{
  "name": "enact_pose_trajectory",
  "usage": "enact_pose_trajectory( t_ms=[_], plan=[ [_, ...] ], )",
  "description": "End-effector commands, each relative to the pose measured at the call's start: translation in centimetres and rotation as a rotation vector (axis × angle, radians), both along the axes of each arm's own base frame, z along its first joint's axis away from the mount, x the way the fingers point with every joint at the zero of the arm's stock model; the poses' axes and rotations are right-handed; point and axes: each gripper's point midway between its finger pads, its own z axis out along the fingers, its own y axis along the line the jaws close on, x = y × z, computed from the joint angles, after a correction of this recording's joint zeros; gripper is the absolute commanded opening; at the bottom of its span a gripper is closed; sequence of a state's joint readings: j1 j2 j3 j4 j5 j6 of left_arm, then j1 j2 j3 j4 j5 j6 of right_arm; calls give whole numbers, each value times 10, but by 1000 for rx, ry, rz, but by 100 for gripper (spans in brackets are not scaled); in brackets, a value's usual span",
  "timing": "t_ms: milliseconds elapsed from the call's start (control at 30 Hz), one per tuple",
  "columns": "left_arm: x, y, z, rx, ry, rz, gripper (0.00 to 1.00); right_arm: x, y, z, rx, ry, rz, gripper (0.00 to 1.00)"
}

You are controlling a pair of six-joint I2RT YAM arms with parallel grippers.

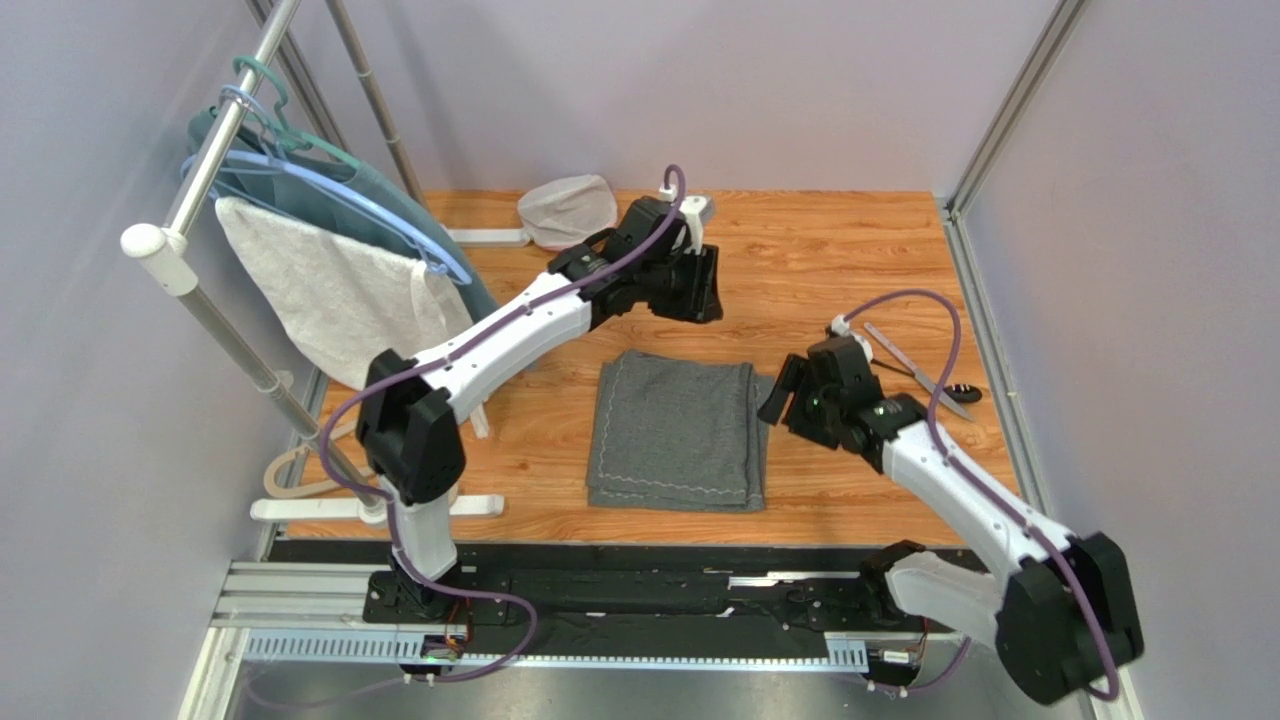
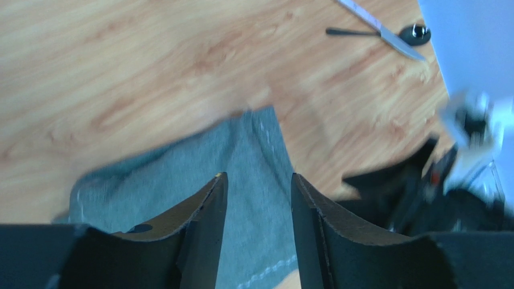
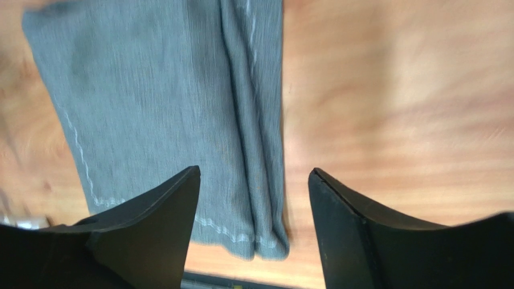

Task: Fold the napkin into a case and place the utensils inside
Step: Turn over the upper triangle folded napkin at the center of the board, then smooth out the lower triangle-folded napkin at the center of the board.

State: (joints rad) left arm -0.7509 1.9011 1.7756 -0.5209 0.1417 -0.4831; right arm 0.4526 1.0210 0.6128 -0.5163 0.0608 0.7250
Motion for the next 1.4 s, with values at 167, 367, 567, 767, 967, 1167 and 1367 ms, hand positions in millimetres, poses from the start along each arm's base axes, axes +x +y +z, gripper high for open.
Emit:
enact_pose_trajectory(
  t_ms=[167, 367, 567, 767, 967, 1167, 1367],
  plan=[
    [-74, -1, -43, 25, 123, -105, 55, 102, 4, 30, 23, -28, 68, 36],
    [-91, -28, -56, 3, 110, -125, 37, 127, 0, 2, 35, 47, 64, 12],
    [-100, -29, -66, -4, 141, -137, 39, 141, 7, -24, 41, 87, 98, 3],
    [-131, -38, -93, 60, 162, -164, 49, 146, 11, -13, 52, 73, 138, 15],
    [-174, -56, -119, 108, 208, -210, 56, 140, 18, 0, 104, 75, 193, 39],
    [-189, -64, -139, 167, 259, -197, 55, 131, 14, -16, 155, 146, 173, 35],
    [-196, -59, -151, 191, 281, -196, 54, 124, 4, -32, 147, 154, 146, 20]
  ],
)
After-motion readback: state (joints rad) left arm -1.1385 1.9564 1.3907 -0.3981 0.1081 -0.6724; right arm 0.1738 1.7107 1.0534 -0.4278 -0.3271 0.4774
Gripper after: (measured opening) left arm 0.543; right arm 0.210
